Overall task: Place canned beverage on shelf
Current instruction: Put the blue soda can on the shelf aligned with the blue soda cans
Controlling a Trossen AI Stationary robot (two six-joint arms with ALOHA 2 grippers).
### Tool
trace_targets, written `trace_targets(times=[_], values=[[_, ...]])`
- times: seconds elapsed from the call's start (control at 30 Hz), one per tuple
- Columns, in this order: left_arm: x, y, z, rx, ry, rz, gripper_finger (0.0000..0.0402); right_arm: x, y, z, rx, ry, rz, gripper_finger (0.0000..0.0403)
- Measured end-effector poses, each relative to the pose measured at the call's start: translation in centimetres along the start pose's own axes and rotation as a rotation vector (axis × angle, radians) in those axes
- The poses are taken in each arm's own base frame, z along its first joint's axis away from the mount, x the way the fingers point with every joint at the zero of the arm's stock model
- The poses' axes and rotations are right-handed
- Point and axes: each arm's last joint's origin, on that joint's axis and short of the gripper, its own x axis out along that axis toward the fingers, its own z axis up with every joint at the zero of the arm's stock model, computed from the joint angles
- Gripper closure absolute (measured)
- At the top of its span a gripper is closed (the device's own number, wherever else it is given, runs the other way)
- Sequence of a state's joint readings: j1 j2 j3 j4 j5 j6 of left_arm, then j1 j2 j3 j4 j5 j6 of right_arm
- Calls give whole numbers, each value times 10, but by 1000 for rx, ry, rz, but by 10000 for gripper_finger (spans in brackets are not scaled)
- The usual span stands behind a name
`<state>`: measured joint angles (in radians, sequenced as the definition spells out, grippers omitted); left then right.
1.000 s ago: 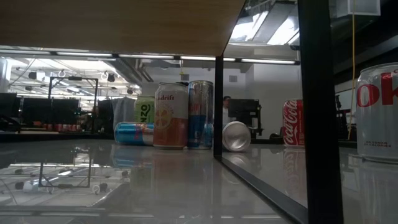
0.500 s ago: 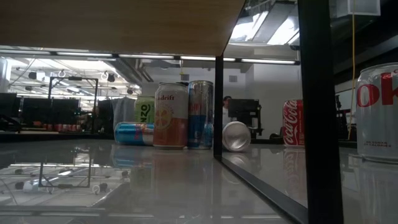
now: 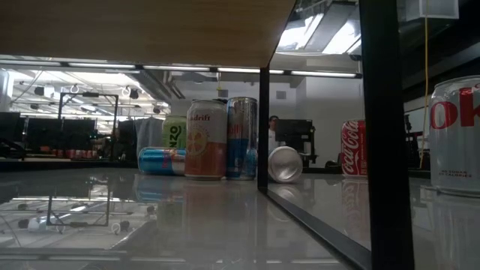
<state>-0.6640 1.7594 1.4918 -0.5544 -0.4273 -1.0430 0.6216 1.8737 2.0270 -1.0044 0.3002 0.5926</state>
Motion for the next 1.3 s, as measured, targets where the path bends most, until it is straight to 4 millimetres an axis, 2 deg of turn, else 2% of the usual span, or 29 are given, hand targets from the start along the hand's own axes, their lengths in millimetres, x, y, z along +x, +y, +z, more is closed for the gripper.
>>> trace_targets(times=[0.57,0.93,1.3], values=[[3,3,4,-7,-24,27,107,7,2,-2,-4,21,3,175],[14,4,-3,7,10,45,107,8,1,-2,-6,20,-6,175],[15,4,-3,8,20,43,107,8,2,-2,-4,30,15,175]])
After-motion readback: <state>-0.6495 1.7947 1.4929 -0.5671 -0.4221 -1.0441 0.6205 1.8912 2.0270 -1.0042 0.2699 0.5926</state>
